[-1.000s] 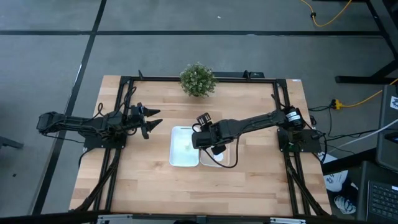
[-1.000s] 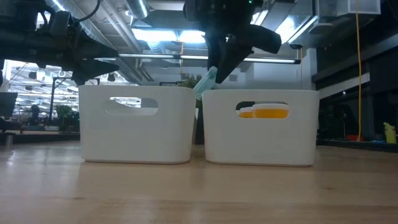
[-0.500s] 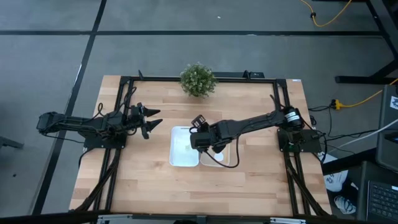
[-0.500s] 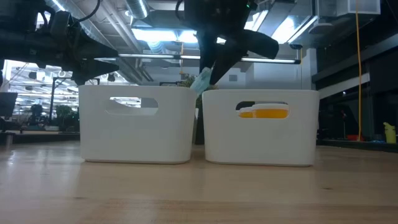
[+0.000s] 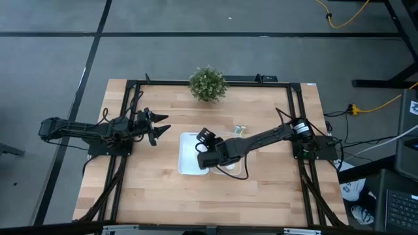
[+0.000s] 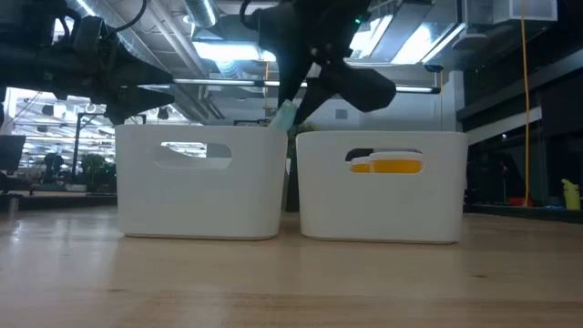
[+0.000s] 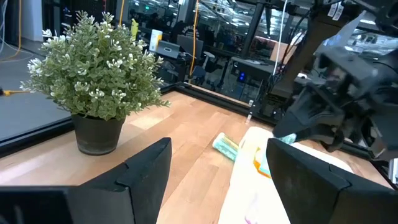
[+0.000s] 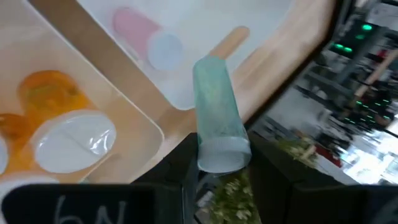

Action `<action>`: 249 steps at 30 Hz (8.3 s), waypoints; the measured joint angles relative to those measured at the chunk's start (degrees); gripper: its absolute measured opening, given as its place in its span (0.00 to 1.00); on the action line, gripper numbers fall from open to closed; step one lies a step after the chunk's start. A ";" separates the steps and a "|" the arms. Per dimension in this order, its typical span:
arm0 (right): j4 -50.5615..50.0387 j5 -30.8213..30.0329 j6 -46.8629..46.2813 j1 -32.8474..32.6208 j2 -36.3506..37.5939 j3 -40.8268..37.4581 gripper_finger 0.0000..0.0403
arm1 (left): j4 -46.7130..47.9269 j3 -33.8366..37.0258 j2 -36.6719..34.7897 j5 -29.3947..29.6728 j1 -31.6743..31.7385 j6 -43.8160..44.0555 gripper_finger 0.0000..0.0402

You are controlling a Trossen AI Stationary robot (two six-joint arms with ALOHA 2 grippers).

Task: Pick and place medicine bottles into bin by pill shape (circle, oval)
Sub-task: Put the blue tablet bottle into the left white bin, then put the yellow tablet bottle into the left white bin

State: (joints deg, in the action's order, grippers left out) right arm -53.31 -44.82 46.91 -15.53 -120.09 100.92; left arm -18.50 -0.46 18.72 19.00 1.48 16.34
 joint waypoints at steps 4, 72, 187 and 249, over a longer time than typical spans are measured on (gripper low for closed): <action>0.63 -3.33 -0.05 -1.79 0.22 0.00 0.29 | -0.02 -0.01 0.00 -0.02 0.00 0.01 0.64; 11.31 2.88 48.90 -6.61 -7.89 -0.04 0.33 | 0.00 0.00 0.02 -0.02 0.00 0.01 0.64; 41.83 54.02 -16.42 46.42 46.31 -70.49 0.39 | 0.00 0.00 0.01 -0.02 0.00 0.00 0.64; 42.10 66.51 -16.12 40.76 35.52 -70.33 0.44 | 0.00 -0.01 0.00 -0.02 0.00 0.00 0.64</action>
State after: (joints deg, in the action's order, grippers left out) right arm -11.21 21.69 30.79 25.23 -84.58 30.60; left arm -18.50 -0.47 18.72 18.98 1.48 16.34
